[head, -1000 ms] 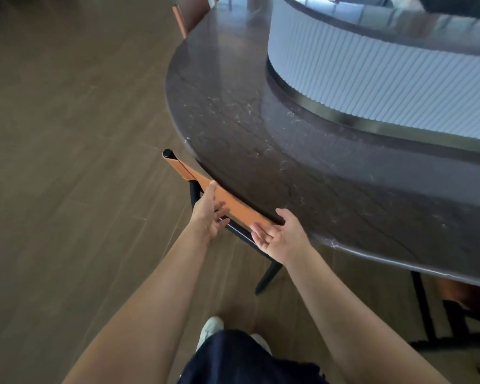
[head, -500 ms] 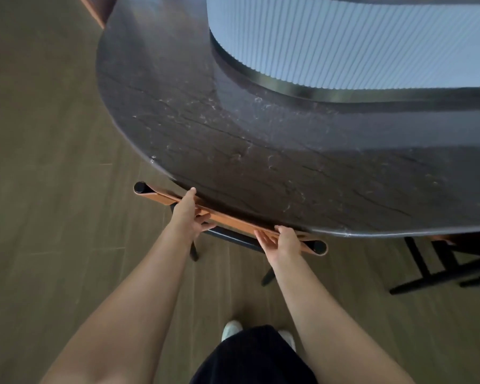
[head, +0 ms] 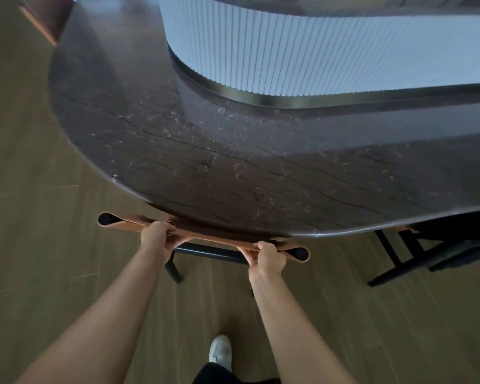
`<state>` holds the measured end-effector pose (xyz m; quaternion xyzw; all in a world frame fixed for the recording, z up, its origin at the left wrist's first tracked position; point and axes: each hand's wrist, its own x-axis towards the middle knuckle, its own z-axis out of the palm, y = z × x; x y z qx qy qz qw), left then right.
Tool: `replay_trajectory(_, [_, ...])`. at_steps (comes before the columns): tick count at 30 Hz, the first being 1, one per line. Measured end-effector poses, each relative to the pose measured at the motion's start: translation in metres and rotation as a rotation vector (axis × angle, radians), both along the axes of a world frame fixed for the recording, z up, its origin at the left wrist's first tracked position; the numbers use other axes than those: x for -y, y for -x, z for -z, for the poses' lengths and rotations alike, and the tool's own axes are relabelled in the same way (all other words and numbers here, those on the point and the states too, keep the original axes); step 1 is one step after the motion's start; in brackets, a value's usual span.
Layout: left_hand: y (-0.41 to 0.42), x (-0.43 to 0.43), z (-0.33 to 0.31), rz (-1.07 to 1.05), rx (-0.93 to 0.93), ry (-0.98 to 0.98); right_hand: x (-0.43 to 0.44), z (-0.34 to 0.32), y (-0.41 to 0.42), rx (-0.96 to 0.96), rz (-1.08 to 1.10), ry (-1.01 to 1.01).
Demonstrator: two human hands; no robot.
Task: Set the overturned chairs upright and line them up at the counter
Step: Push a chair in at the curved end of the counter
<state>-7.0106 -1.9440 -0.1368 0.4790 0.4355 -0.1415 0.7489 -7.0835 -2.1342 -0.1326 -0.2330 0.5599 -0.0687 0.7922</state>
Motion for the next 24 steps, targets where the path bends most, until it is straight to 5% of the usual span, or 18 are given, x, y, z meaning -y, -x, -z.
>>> replay_trajectory(24, [0.206,0.273,0.010,-0.355,0.111,-0.045,0.288,0.001,0.126,0.038,-0.363,0.115])
